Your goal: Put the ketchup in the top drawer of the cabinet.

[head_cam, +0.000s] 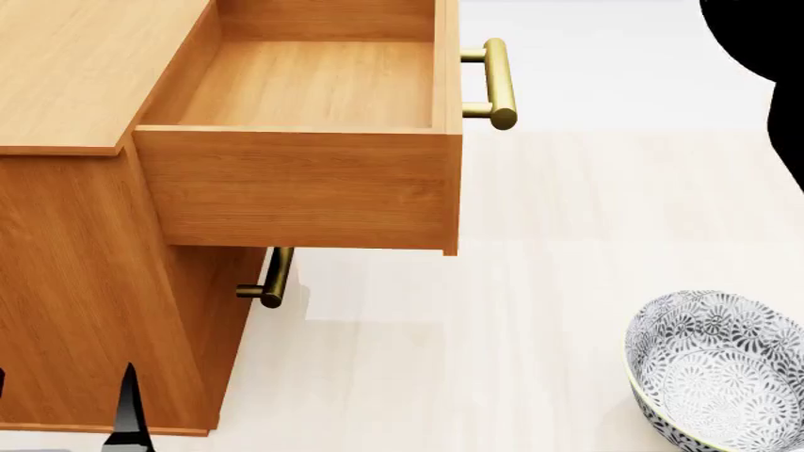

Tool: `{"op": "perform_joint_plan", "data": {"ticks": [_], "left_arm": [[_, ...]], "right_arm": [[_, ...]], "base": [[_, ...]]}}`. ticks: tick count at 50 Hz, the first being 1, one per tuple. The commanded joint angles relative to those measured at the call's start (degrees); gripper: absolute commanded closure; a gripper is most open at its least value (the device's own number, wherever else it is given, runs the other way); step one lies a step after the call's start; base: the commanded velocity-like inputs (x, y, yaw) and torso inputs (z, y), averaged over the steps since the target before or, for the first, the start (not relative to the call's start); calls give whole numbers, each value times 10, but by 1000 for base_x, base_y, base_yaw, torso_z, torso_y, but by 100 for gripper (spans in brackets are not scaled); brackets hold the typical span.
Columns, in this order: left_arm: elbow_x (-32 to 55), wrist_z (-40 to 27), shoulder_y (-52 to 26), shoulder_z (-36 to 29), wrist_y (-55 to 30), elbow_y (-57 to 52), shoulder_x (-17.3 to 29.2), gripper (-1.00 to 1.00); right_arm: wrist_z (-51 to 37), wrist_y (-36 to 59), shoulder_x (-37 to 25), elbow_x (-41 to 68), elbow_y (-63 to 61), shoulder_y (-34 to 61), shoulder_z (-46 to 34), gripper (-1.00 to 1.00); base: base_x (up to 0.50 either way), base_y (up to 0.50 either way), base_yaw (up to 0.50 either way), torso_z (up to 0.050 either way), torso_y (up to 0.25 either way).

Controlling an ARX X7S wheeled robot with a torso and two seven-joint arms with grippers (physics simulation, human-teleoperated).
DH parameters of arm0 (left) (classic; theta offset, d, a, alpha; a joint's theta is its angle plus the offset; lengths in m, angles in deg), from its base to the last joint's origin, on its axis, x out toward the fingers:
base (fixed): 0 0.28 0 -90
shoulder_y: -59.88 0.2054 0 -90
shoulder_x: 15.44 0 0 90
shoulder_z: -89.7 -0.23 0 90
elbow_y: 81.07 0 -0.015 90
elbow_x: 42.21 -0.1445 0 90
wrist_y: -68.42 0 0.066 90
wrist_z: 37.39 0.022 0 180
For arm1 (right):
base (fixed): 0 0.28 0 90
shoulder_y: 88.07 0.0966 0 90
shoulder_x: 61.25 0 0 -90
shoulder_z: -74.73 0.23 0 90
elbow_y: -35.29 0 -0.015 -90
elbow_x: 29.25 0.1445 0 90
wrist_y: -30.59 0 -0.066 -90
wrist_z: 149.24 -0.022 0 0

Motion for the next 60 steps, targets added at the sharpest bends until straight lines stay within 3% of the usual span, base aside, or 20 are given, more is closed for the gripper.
{"op": "perform_joint_plan", "data": {"ticks": [1, 16, 23, 34, 41, 51, 60], "left_arm": [[3, -1, 2, 2, 7, 8, 1, -100], [1, -5, 2, -4, 4, -2, 3, -100], [2, -6, -2, -6, 0, -3, 4, -100], [4, -8, -4, -9, -3, -1, 5, -100], [7, -7, -4, -9, 2, 4, 4, -100], [7, -11, -2, -6, 3, 4, 7, -100], [8, -11, -2, -8, 6, 9, 7, -100]], "right_arm": [[76, -29, 93, -56, 159, 70, -35, 100], [185, -109, 210, -121, 444, 164, -79, 100], [269, -216, 302, -147, 701, 242, -88, 100], [244, -255, 303, 155, 698, 249, -420, 100], [244, -288, 303, 269, 667, 251, -563, 100], [239, -154, 303, 332, 658, 250, -601, 100], [265, -77, 303, 295, 650, 238, -602, 100]], "base": [[0, 0, 0, 0, 0], [0, 0, 0, 0, 0], [0, 0, 0, 0, 0], [0, 0, 0, 0, 0], [0, 0, 0, 0, 1], [0, 0, 0, 0, 0], [0, 0, 0, 0, 0]]}}
